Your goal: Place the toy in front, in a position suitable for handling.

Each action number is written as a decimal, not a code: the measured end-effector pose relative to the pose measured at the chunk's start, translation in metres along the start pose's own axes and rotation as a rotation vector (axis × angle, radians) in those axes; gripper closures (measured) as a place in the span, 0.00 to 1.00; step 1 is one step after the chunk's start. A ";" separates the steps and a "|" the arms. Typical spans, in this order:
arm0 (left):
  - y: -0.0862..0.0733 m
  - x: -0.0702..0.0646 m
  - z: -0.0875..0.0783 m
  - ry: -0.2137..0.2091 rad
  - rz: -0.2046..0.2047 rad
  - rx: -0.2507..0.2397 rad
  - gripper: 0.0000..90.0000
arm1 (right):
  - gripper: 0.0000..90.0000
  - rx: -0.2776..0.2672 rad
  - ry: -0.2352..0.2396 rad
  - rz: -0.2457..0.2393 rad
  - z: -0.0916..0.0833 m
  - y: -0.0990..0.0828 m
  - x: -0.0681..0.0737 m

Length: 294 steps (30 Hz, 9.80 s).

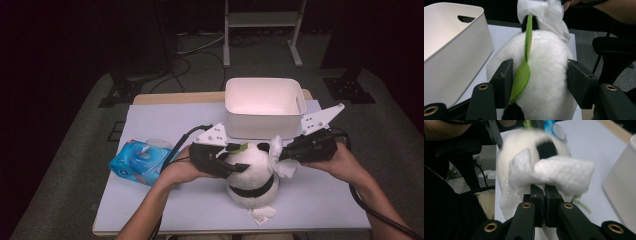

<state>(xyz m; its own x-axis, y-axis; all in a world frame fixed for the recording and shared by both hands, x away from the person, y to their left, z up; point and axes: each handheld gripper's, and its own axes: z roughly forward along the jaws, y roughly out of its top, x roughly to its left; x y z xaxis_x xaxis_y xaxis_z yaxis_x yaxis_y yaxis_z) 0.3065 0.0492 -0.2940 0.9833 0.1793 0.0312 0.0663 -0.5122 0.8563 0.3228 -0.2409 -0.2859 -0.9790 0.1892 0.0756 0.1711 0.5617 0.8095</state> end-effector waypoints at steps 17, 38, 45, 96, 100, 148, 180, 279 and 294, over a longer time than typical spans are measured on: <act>0.005 0.002 0.005 0.031 0.010 0.038 0.34 | 0.97 0.035 0.018 0.047 0.010 -0.010 -0.008; -0.001 0.006 0.000 0.026 -0.009 0.032 0.37 | 0.96 0.030 0.021 0.131 0.020 -0.057 -0.016; 0.003 0.005 0.005 0.020 0.002 0.035 0.37 | 0.96 0.035 0.004 0.083 0.006 -0.033 -0.010; 0.013 0.003 0.018 -0.005 0.026 0.045 0.29 | 0.97 0.155 0.004 -0.021 0.011 0.018 -0.010; 0.008 0.005 0.012 0.010 0.009 0.060 0.27 | 0.97 0.156 -0.004 -0.007 0.007 0.014 -0.012; -0.015 0.010 0.020 -0.012 -0.066 0.004 0.47 | 0.97 0.117 -0.050 0.015 -0.014 0.013 -0.011; 0.000 0.007 0.010 0.022 -0.025 0.030 0.48 | 0.96 0.148 -0.025 -0.068 -0.001 0.051 -0.003; -0.029 0.006 0.034 0.062 0.037 0.204 0.58 | 0.96 0.063 -0.055 0.112 -0.016 -0.054 -0.017; -0.029 -0.008 0.044 0.045 0.058 0.235 0.54 | 0.96 0.102 -0.038 0.103 -0.010 -0.051 -0.013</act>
<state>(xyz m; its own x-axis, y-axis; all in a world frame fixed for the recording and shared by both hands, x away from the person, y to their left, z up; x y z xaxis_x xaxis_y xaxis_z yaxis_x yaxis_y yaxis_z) 0.3046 0.0259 -0.3417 0.9785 0.1784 0.1037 0.0530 -0.7029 0.7093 0.3262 -0.2801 -0.3226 -0.9511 0.2794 0.1320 0.2831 0.6165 0.7347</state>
